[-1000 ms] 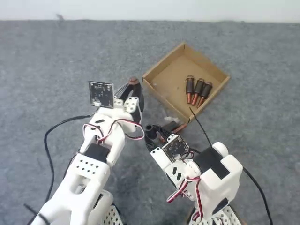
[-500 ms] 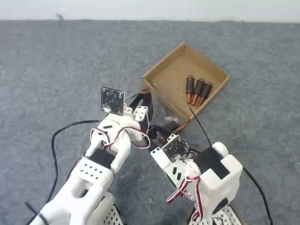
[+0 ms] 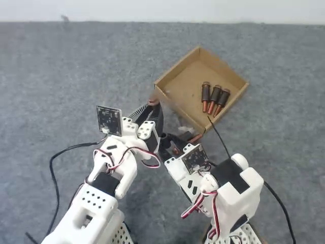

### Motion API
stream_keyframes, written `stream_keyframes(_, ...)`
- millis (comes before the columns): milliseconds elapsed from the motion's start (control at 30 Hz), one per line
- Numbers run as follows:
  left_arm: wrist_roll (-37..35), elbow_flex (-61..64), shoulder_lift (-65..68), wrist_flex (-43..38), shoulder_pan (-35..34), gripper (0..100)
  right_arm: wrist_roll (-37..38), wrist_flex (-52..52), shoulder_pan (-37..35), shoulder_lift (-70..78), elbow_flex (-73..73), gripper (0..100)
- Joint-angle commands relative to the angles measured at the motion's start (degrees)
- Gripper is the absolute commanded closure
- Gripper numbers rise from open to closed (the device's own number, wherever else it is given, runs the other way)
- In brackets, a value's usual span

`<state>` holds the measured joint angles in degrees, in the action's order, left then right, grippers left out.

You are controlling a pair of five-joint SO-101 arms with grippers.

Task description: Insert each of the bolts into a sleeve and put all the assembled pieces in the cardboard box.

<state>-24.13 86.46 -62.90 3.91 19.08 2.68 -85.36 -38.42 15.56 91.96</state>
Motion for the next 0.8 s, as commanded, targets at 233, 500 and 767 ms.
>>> stream_keyframes(233, -0.53, 0.40, -2.11, 0.62, 2.11, 99, -1.05, -1.54, 0.66, -3.21, -1.58, 99.2)
stream_keyframes(500, -0.35, 0.75, -2.11, 0.97, 2.81, 99, -0.88, -1.63, 0.66, -3.30, -1.49, 99.2)
stream_keyframes(767, -0.26, 1.98, -2.11, 0.97, 3.16, 99, -0.70, -1.63, 0.84, -3.30, -1.32, 99.2)
